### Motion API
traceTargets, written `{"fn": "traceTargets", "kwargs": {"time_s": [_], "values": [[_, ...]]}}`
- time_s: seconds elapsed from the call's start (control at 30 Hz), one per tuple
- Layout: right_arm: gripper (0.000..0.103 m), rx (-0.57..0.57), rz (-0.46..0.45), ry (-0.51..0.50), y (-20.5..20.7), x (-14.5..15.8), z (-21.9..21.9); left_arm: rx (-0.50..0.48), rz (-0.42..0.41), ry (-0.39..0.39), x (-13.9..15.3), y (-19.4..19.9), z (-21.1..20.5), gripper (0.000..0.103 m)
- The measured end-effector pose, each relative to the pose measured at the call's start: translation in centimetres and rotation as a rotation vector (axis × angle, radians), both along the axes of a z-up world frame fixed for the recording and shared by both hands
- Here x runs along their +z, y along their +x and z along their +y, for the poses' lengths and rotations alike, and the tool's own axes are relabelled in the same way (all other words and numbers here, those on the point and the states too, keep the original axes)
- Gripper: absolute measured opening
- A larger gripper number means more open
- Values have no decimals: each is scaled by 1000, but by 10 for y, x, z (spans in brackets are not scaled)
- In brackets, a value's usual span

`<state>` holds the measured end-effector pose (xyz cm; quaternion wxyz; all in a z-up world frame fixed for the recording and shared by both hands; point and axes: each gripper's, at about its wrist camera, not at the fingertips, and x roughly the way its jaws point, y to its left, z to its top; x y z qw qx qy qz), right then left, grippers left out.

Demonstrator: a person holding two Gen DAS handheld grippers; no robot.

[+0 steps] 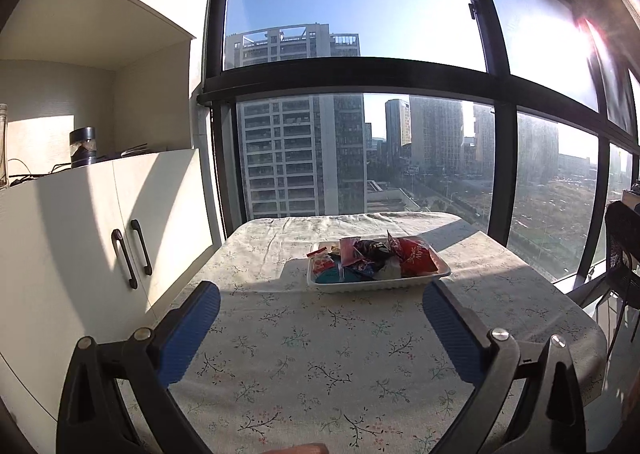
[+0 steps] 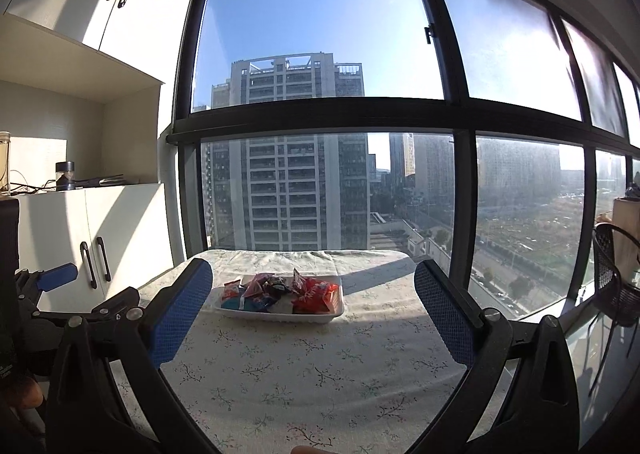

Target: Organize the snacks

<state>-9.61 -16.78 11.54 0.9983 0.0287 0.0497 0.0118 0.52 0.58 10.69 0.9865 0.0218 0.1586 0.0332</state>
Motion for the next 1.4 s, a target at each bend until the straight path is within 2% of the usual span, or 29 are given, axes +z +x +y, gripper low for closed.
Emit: {"fn": "traceTargets", "kwargs": {"time_s": [0.13,0.27,0.37,0.63,1.4], "values": [[103,-1,85,40,16,-24,-7,45,68,-17,-18,8,-1,103],[103,21,142,73,36,-33,-9,35,108,-26,-28,13,-1,103],[103,3,153,35,41,-37,-3,30,107,-31,-29,12,-1,103],[103,12,212,15,66,-47,2,26,112,-31,-30,14,-1,103],[103,41,238,-2,81,-60,12,15,136,-25,-36,17,-5,103]]}}
